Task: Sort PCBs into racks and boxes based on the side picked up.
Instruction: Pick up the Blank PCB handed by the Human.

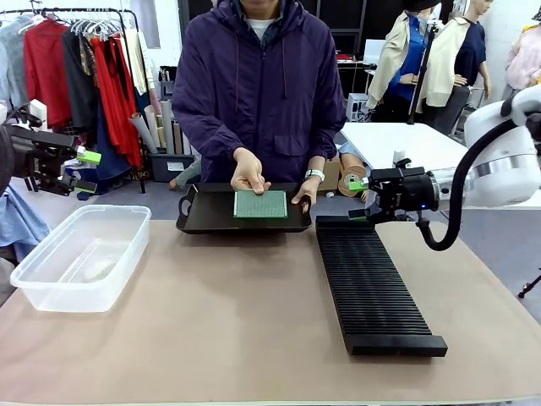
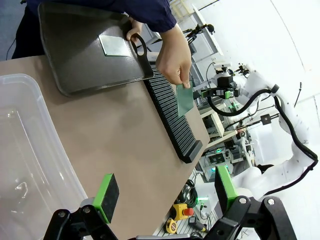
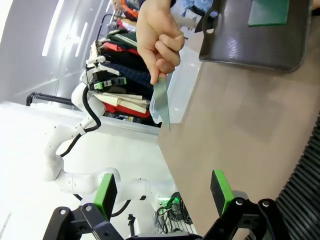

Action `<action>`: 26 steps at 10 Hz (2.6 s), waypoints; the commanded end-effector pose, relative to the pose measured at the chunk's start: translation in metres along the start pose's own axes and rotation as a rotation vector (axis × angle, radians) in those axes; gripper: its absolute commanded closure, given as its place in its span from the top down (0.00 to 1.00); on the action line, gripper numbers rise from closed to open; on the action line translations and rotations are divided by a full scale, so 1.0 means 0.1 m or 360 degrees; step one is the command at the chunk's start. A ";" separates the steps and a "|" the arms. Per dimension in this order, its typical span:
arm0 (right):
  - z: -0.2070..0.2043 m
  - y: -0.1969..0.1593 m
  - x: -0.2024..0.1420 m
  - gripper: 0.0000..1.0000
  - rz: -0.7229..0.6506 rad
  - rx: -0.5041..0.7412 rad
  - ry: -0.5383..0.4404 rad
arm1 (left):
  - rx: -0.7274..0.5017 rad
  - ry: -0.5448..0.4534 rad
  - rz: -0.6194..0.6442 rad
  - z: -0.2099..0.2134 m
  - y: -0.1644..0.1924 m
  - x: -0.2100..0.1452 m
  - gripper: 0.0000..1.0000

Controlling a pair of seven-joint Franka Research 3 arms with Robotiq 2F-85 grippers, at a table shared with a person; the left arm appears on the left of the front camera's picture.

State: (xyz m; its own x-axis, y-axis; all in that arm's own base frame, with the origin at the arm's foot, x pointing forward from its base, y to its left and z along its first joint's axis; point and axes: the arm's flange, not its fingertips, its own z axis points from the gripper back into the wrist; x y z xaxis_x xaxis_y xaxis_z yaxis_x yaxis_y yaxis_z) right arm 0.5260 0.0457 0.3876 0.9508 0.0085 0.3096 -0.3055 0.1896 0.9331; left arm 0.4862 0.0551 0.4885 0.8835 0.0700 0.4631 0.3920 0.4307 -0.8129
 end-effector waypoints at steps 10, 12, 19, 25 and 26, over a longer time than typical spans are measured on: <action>-0.92 -0.31 0.52 1.00 0.0113 0.0266 0.0090 | -0.0004 -0.0004 -0.0003 0.01 -0.01 0.00 1.00; -1.11 -0.33 0.62 1.00 0.0125 0.0262 0.0033 | -0.0004 -0.0004 -0.0003 0.01 -0.01 0.00 1.00; -1.30 -0.32 0.74 0.75 0.0141 0.0191 -0.0075 | -0.0004 -0.0004 -0.0003 0.01 -0.01 0.00 1.00; -1.31 -0.32 0.73 0.00 0.0116 0.0168 -0.0044 | -0.0004 -0.0004 -0.0003 0.01 -0.01 0.00 1.00; -1.31 -0.31 0.73 0.00 0.0112 0.0160 -0.0027 | -0.0004 -0.0004 -0.0003 0.01 -0.01 0.00 1.00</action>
State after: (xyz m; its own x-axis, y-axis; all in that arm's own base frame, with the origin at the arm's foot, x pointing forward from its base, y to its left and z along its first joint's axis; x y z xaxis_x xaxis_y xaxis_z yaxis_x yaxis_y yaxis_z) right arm 0.6095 0.1616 0.3555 0.9256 0.0075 0.3784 -0.3778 0.0784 0.9225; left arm 0.4863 0.0552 0.4885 0.8835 0.0700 0.4631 0.3919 0.4309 -0.8128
